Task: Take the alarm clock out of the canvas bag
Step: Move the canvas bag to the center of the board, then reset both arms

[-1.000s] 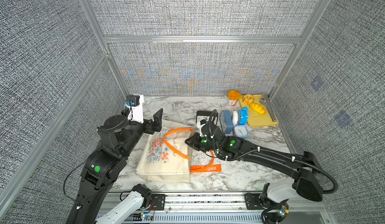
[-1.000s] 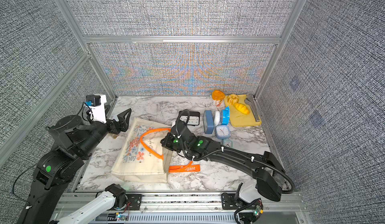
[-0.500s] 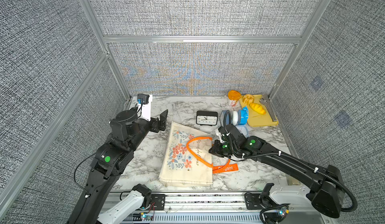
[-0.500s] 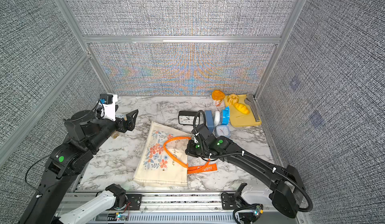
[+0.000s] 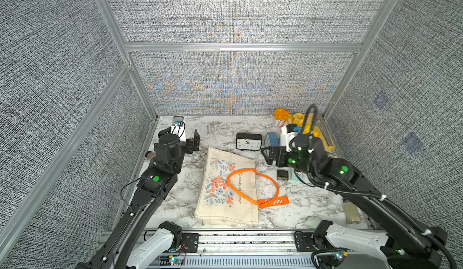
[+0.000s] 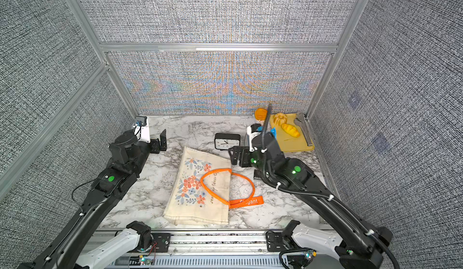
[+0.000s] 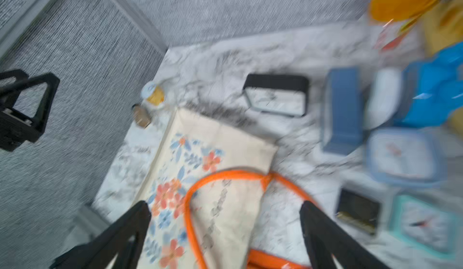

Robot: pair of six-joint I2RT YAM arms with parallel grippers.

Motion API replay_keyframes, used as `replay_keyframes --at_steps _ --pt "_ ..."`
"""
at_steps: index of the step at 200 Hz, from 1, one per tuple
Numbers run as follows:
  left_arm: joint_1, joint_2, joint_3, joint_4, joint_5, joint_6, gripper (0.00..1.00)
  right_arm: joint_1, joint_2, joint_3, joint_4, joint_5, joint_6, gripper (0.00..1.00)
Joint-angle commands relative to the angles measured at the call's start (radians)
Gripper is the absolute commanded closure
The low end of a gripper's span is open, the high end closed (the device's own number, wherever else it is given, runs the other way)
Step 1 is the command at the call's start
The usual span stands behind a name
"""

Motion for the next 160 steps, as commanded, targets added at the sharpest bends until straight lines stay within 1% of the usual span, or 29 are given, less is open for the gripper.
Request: replay_keyframes --at_steps 1,24,36,44,59,74,87,99,105,117,123,131,137,146,160 --pt "0.068 0.048 -0.056 0.209 -0.019 0.005 0.01 -0.093 -0.075 -0.09 0.135 0.255 -0.284 0.01" --pt "0.156 0.052 -0.237 0.459 -0.047 -0.025 0.04 -0.263 -0.161 -0.286 0.34 0.284 -0.414 0.01" --pt "0.201 0.06 -0.338 0.575 -0.046 -0.037 0.06 -0.346 -0.207 -0.437 0.472 0.272 -0.462 0.01" --pt "0.231 0.072 -0.394 0.647 -0.044 -0.053 0.06 -0.403 -0.236 -0.534 0.578 0.22 -0.507 0.01" --pt "0.276 0.111 -0.514 0.83 -0.013 -0.057 0.06 -0.502 -0.268 -0.715 0.778 0.077 -0.582 0.01" --pt "0.311 0.179 -0.606 1.007 0.013 -0.044 0.06 -0.569 -0.255 -0.869 0.992 0.036 -0.577 0.01" --pt "0.337 0.261 -0.645 1.117 0.051 -0.028 0.05 -0.613 -0.19 -0.963 1.145 0.005 -0.558 0.01" --pt "0.343 0.341 -0.657 1.192 0.092 0.008 0.05 -0.637 -0.08 -1.012 1.291 -0.001 -0.545 0.01" --pt "0.345 0.377 -0.657 1.225 0.119 0.022 0.05 -0.643 -0.036 -1.022 1.352 -0.009 -0.549 0.01" --pt "0.35 0.437 -0.653 1.292 0.175 0.035 0.05 -0.648 0.104 -1.027 1.485 -0.011 -0.561 0.01" --pt "0.354 0.455 -0.641 1.301 0.217 0.041 0.04 -0.649 0.165 -1.022 1.537 -0.006 -0.559 0.01" --pt "0.361 0.487 -0.626 1.324 0.242 0.029 0.01 -0.653 0.241 -1.013 1.605 0.003 -0.548 0.01" --pt "0.366 0.516 -0.617 1.342 0.259 0.012 0.01 -0.656 0.285 -0.997 1.625 0.012 -0.537 0.01" --pt "0.368 0.557 -0.604 1.358 0.284 0.017 0.01 -0.657 0.336 -0.974 1.601 0.021 -0.531 0.01" --pt "0.369 0.603 -0.602 1.392 0.31 0.012 0.01 -0.658 0.4 -0.974 1.655 0.026 -0.53 0.01"
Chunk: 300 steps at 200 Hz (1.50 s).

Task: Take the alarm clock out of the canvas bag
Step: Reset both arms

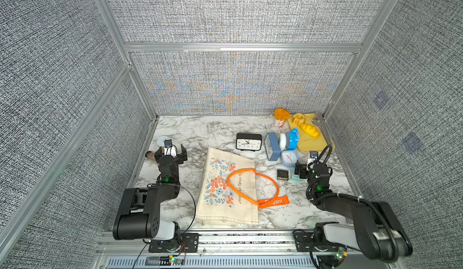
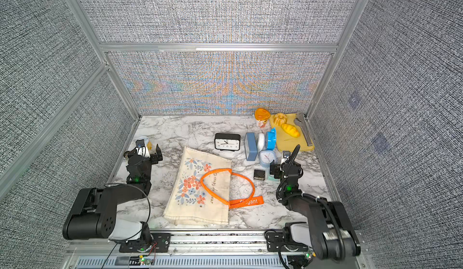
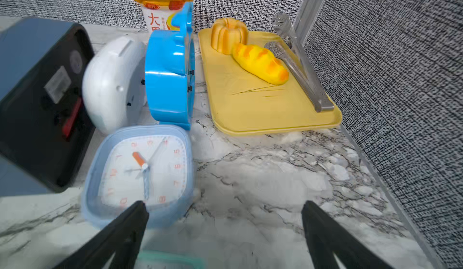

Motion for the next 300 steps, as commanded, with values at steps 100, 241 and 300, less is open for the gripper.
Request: replay_keyframes --at_steps 100,241,300 --pt "0.001 -0.237 -0.003 -0.346 0.172 -0.047 0.01 -0.04 0.202 0.031 0.284 0.004 0.057 0.01" --pt "0.003 0.052 -0.216 0.312 0.164 -0.03 0.01 -0.063 0.203 0.075 0.203 -0.051 0.067 0.01" --pt "0.004 0.053 -0.219 0.32 0.167 -0.027 0.01 -0.064 0.204 0.075 0.202 -0.051 0.066 0.01"
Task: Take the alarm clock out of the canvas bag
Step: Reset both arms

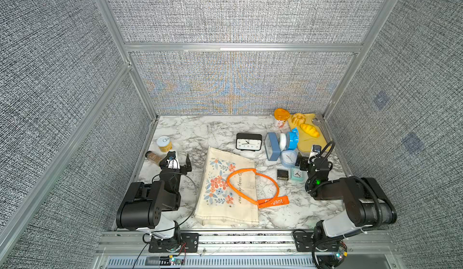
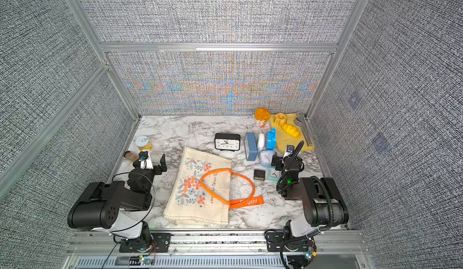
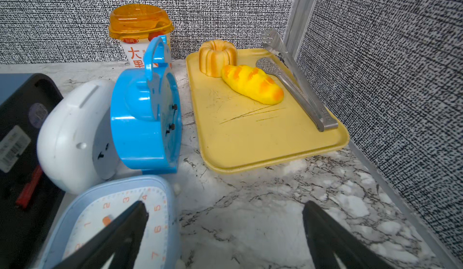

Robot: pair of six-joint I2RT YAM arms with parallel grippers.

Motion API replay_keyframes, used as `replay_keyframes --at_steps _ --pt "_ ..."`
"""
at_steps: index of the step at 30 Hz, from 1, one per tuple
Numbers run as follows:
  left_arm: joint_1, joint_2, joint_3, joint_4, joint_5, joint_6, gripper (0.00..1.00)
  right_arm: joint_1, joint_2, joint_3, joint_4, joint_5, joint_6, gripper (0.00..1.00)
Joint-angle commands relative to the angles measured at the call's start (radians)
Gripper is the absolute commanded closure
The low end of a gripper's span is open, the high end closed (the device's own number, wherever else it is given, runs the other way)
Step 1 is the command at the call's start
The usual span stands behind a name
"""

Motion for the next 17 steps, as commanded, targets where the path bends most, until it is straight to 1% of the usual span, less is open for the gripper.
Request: replay_keyframes --at_steps 1,6,8,17 --pt "0.0 0.0 0.0 0.036 0.003 0.009 0.01 0.001 -0.001 0.002 0.006 -0.007 0.006 0.01" --pt "-0.001 0.003 0.006 0.027 0.014 0.015 0.01 0.001 0.0 0.001 0.007 -0.009 0.006 0.01" --pt "0.0 0.008 0.018 0.009 0.095 0.043 0.01 0.001 0.0 0.0 0.006 -0.008 0.007 0.01" --pt "0.0 0.003 0.015 0.011 0.085 0.039 0.01 0.001 0.0 0.002 0.006 -0.008 0.006 0.01"
